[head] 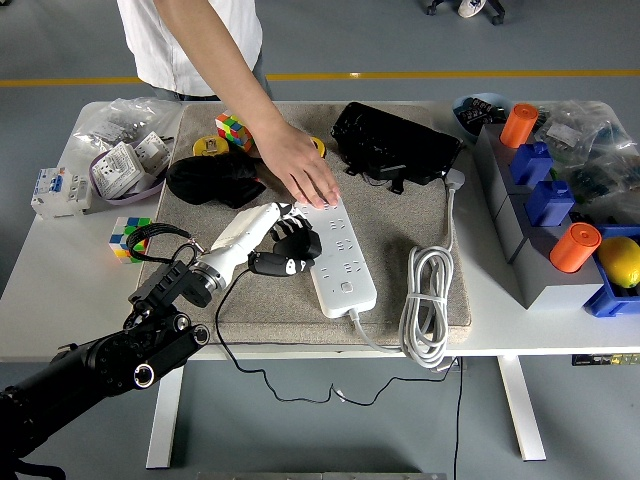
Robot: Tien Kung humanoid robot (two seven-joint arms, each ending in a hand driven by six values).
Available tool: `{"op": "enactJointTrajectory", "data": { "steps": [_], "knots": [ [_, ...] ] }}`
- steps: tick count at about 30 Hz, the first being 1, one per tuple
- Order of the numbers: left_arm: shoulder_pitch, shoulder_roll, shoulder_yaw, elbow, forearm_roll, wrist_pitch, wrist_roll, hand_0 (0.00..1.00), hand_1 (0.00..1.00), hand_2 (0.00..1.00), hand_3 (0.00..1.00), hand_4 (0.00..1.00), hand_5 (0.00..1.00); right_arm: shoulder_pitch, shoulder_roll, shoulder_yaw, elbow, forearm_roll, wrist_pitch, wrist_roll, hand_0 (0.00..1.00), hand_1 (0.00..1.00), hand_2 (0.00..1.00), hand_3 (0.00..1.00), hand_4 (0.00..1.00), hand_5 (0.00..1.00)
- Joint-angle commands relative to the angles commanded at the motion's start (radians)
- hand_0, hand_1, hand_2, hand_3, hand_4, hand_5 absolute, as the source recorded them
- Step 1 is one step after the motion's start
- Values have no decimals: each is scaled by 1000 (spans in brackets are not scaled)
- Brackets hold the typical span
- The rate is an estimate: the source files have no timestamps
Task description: Put the plug near the board,insert it into the board,press the button,pull the plug out
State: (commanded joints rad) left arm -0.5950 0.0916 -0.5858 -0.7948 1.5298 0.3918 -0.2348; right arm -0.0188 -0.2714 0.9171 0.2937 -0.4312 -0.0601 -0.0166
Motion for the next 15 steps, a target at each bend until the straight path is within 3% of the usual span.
{"op": "enactJointTrajectory", "data": {
  "steps": [1,2,13,14,15],
  "knots": [
    [1,0,-1,0,0,-3,1,392,530,579,583,907,2,0,0,-1,0,0,0,0,678,691,687,594,998,580],
    [1,1,-3,-1,-1,-5,3,412,563,596,611,998,89,-1,0,-1,0,1,0,0,677,692,688,594,998,580],
    [2,3,-16,-6,-8,-14,-2,429,584,617,647,998,130,1,0,-1,0,0,1,0,678,692,687,594,998,580],
    [3,4,-20,-8,-9,-16,-4,442,611,680,686,998,183,1,0,-2,0,0,1,0,678,690,687,594,998,579],
    [5,4,-22,-9,-9,-19,-4,442,611,680,686,998,183,1,0,-1,0,0,1,0,678,690,687,594,998,579]
  ]
}}
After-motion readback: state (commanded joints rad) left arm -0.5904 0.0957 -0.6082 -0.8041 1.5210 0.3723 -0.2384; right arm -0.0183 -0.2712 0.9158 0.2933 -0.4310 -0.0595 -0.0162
